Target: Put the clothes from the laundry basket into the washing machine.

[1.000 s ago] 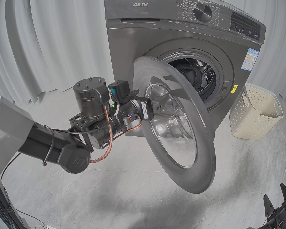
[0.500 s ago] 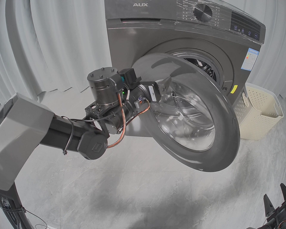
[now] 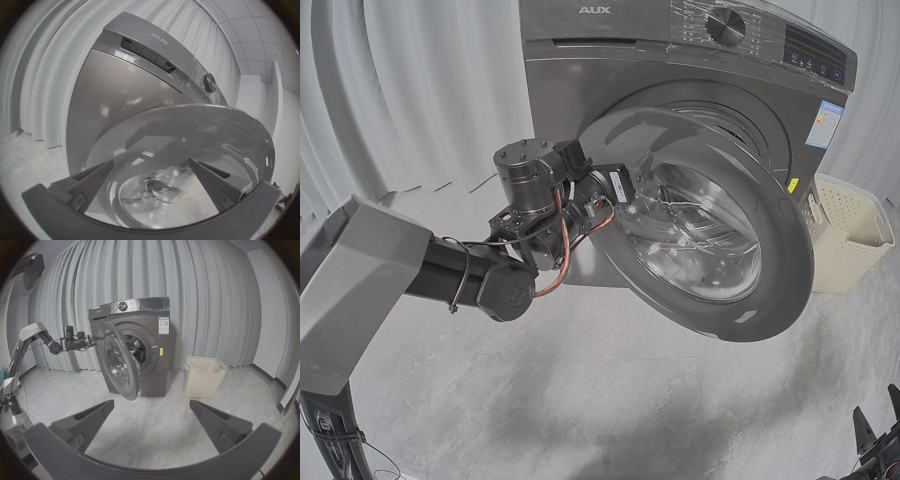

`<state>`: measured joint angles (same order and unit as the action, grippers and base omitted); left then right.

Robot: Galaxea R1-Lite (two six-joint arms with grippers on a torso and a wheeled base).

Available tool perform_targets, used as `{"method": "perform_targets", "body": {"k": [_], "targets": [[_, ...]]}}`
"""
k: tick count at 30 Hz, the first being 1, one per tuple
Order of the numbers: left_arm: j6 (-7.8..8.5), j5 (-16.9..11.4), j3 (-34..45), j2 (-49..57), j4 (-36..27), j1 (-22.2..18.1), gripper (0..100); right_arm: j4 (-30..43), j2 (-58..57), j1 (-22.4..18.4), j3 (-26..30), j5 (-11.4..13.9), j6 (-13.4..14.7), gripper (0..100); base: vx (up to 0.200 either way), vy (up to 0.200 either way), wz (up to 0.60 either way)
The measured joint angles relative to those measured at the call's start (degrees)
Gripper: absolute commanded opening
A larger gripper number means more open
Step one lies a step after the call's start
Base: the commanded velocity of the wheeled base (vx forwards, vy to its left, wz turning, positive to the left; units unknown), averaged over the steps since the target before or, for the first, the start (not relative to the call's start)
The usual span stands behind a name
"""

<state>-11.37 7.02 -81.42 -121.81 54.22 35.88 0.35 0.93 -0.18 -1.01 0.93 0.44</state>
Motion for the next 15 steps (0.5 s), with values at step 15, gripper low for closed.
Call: {"method": "perform_targets", "body": {"k": [15], "targets": [[-3.4,2.72,-7.25,-2.65,-4.94,-0.29,100,-0.02,0.0,0.0,0.0,-0.04,0.02,100,0.0,0.0,0.0]]}}
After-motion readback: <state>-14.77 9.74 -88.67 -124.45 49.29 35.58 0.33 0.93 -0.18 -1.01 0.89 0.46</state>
